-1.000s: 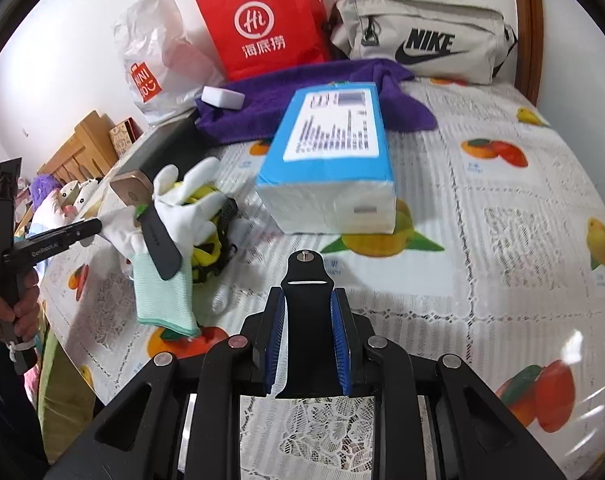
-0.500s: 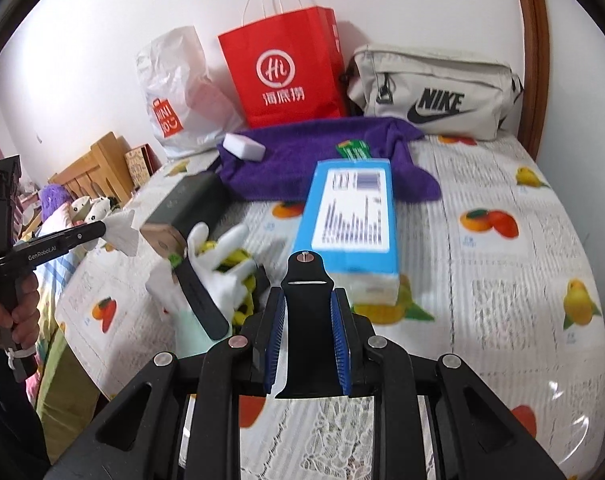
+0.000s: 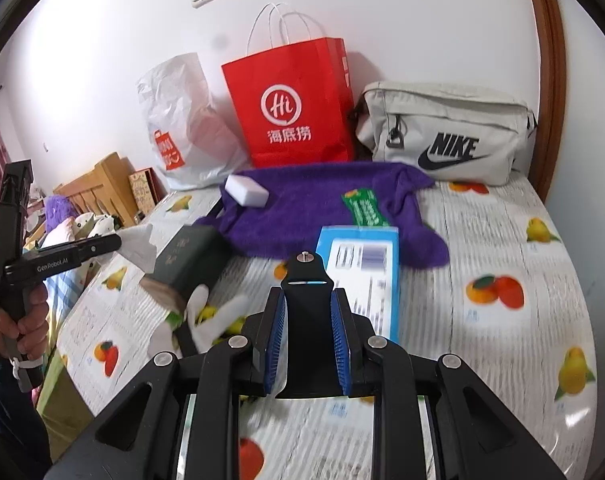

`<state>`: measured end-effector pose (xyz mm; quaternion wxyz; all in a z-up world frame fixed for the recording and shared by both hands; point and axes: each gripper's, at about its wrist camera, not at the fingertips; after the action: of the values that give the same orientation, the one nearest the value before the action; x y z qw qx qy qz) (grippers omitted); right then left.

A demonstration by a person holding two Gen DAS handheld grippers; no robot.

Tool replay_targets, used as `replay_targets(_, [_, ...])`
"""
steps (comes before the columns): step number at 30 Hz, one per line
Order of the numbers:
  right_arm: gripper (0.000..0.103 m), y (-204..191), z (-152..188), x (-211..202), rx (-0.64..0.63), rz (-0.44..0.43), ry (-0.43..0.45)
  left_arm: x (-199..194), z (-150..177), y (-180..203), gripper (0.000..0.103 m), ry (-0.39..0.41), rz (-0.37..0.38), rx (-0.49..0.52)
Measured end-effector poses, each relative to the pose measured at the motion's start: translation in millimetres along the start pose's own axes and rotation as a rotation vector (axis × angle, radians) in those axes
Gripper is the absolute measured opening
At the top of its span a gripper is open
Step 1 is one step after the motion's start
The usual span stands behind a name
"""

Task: Organize soft objects
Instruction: 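Carry the white tissue with the left gripper onto the purple towel and release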

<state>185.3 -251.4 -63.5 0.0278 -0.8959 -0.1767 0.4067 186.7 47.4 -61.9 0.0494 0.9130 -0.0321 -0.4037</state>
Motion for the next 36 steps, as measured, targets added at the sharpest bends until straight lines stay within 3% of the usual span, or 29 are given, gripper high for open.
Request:
replay_targets(18, [0.024, 31.8, -80.8, 81.8, -0.019, 0.006, 0.004, 77.9, -64.3, 0.5, 0.021, -0.066, -0.005, -0.011])
replay_targets(36, [0.023, 43.4, -110.4, 188.6, -0.097, -0.044, -0.145, 168.6, -95.6, 0.1, 0.021, -0.182, 0.017, -0.038])
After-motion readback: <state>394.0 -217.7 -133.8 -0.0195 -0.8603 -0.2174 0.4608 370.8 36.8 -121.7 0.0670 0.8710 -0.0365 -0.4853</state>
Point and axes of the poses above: each gripper's, at about its wrist camera, not at the fingertips, and x roughly the way its jaws point, y to its right, z to its underside, and after that the axes turned 2 degrees about -y, right-handed
